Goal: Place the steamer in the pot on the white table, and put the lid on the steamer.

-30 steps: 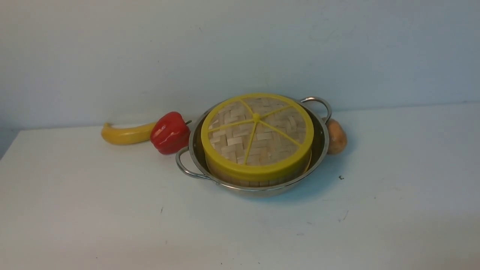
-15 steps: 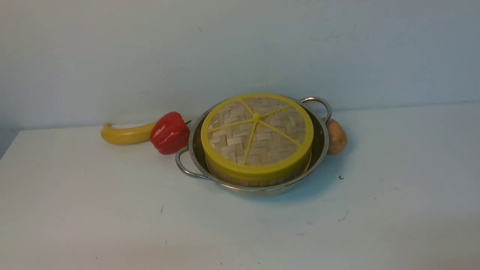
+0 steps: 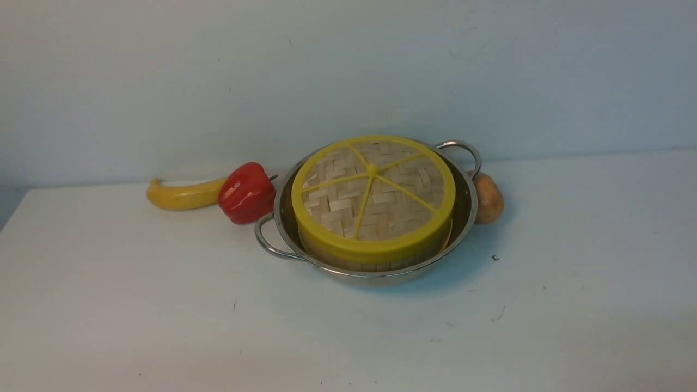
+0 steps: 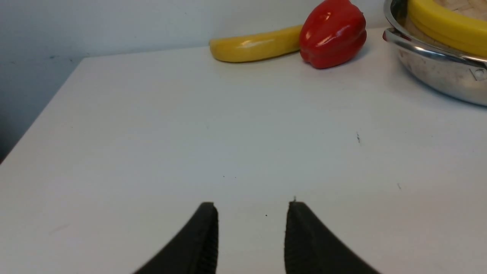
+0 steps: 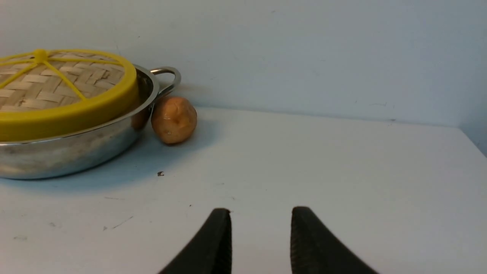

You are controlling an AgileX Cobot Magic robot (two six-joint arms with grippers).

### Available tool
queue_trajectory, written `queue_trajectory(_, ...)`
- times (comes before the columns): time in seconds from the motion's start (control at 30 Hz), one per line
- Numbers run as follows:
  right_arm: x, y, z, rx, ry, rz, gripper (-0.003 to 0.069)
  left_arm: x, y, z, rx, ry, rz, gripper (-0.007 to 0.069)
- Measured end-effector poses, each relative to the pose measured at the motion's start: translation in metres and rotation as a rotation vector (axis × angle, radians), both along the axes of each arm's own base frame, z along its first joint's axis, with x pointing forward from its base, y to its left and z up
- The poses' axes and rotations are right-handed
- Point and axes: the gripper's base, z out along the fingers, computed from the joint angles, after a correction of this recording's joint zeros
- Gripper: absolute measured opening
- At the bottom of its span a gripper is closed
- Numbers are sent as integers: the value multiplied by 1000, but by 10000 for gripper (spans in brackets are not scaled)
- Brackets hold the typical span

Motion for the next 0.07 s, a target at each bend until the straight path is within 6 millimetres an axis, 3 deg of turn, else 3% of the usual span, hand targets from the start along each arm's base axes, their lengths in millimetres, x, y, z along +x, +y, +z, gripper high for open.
queue_trajectory(0.07, 0, 0, 0, 0, 0, 0, 242, 0, 0, 0, 0, 0, 0, 241)
